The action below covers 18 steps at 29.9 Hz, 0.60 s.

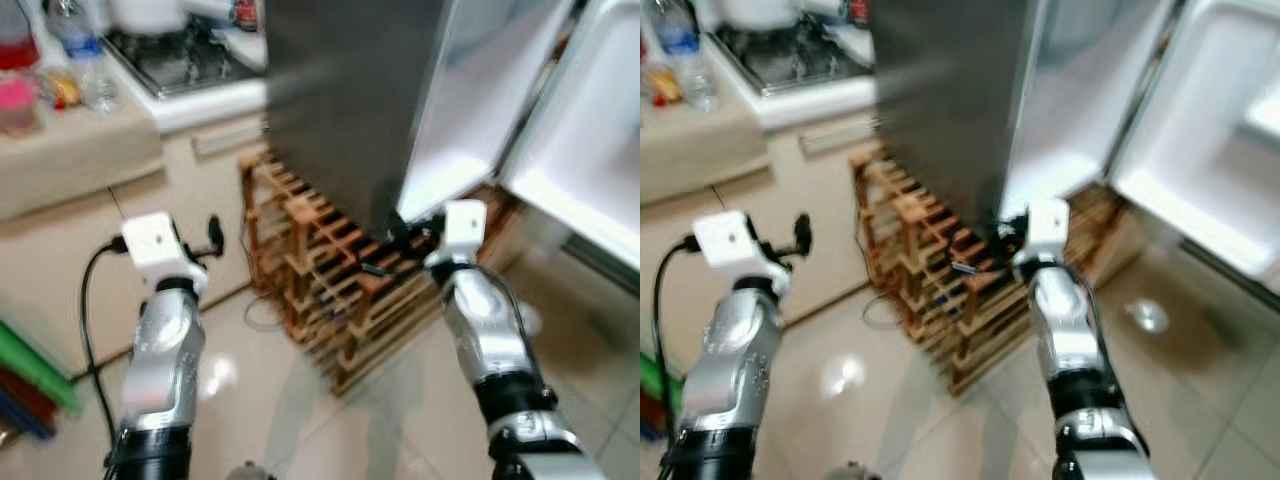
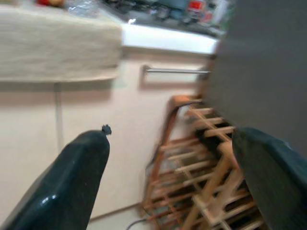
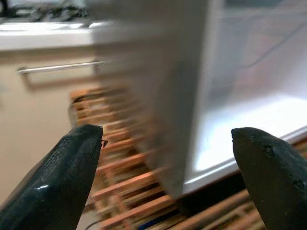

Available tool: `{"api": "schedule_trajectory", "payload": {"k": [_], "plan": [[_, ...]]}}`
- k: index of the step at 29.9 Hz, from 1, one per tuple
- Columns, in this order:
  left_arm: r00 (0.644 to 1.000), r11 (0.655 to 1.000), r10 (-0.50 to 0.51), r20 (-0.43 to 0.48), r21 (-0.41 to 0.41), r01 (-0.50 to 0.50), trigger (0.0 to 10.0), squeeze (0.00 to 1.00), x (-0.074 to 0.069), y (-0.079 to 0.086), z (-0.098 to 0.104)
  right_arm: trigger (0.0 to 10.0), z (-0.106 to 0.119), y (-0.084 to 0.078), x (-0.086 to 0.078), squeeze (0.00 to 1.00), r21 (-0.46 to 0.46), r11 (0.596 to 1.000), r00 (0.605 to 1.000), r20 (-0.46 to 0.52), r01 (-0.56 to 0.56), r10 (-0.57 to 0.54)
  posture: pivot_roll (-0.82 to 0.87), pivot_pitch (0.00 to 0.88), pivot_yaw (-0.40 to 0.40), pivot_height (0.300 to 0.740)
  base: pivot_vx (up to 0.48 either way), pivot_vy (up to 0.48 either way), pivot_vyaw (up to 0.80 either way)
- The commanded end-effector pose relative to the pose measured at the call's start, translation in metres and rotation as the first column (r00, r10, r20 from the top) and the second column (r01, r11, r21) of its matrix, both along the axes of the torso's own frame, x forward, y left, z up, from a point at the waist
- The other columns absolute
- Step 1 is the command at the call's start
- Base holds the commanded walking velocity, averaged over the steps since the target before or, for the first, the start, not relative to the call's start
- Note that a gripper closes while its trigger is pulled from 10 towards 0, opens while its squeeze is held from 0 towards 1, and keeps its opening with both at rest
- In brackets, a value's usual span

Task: Restocking fridge

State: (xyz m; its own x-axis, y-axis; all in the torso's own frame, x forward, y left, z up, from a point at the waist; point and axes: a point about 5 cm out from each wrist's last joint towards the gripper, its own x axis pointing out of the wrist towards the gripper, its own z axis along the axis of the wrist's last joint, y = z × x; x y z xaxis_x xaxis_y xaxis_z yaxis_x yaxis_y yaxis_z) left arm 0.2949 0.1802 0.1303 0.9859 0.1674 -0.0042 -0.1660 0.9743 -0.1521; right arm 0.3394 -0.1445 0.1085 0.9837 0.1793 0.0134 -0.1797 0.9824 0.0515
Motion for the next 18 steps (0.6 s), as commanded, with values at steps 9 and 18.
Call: {"api": "schedule_trajectory", "payload": {"k": [9,18], "plan": [[0.996,0.996,-0.088,-0.007,0.030,0.088,10.0,0.00,0.012,-0.021,0.004,10.0,0.002,-0.006,-0.001,0.00,-0.002,1.000,1.000,0.027,0.012,-0.012,0.00,0.000,0.007,0.740,0.000,0.257,0.45],[0.996,0.993,-0.093,0.004,0.074,0.093,10.0,0.00,0.016,-0.021,0.006,10.0,0.005,-0.009,-0.001,0.00,0.003,1.000,0.999,0.047,0.019,-0.019,0.00,0.000,0.029,0.740,0.000,0.000,0.44]]}}
